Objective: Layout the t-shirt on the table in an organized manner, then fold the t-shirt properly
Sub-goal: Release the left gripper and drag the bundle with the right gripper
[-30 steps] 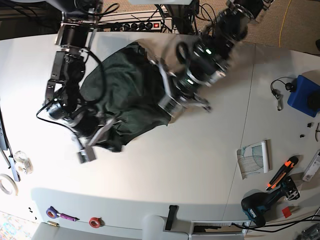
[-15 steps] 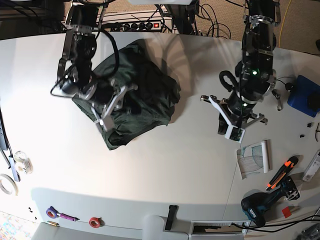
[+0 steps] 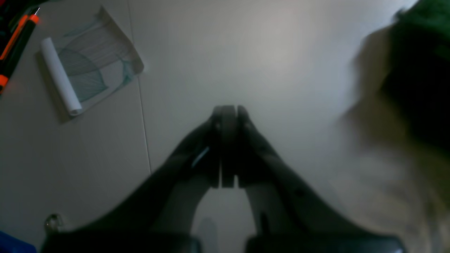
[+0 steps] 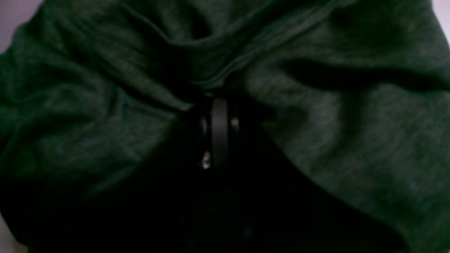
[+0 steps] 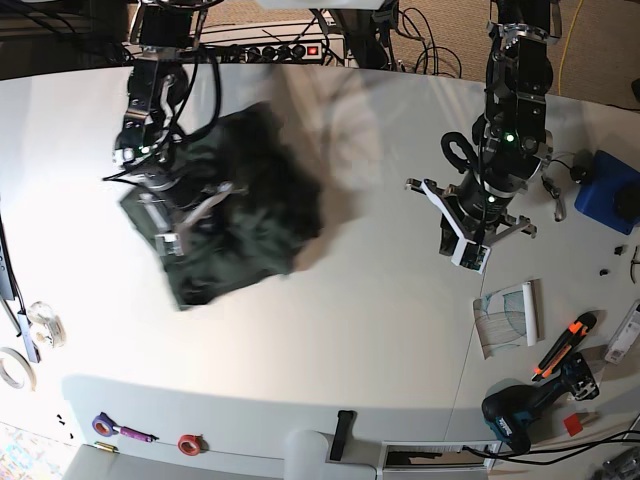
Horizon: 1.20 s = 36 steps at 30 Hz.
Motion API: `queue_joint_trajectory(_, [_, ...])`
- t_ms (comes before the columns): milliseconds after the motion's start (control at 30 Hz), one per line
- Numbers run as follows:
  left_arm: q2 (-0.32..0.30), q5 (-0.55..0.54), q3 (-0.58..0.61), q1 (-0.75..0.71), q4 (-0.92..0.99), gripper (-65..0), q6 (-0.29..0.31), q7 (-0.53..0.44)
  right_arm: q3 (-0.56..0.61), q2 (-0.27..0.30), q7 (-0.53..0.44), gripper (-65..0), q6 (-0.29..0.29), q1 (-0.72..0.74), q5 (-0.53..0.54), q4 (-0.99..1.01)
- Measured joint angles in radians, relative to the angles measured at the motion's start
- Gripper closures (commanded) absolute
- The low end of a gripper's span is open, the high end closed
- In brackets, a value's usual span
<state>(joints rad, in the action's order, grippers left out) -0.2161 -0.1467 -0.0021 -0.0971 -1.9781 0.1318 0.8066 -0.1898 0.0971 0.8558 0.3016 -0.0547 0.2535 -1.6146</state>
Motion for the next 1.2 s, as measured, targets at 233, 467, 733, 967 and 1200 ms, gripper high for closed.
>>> queue_joint_trajectory(233, [0.000,0.004,0.000,0.000,0.000,0.0,0.000,0.000,-0.274,0.004,0.042,0.0,-0.046,-0.008,-0.015,0.001])
queue_joint_trajectory(467, [0.000,-0.005,0.000,0.000,0.000,0.0,0.000,0.000,-0.520,0.005,0.049,0.0,-0.048,-0.017,-0.019,0.006])
queue_joint_trajectory(733, [0.000,-0.013,0.000,0.000,0.000,0.0,0.000,-0.001,-0.540,0.034,0.056,0.0,-0.040,-0.020,0.068,0.013])
queue_joint_trajectory(967, [0.000,-0.038,0.000,0.000,0.000,0.0,0.000,-0.066,-0.555,0.055,-0.006,0.0,0.069,0.000,0.138,-0.034])
queue_joint_trajectory(1200, [0.000,-0.039,0.000,0.001,0.000,0.0,0.000,-0.202,-0.561,0.055,-0.068,0.0,0.190,0.008,0.164,-0.224])
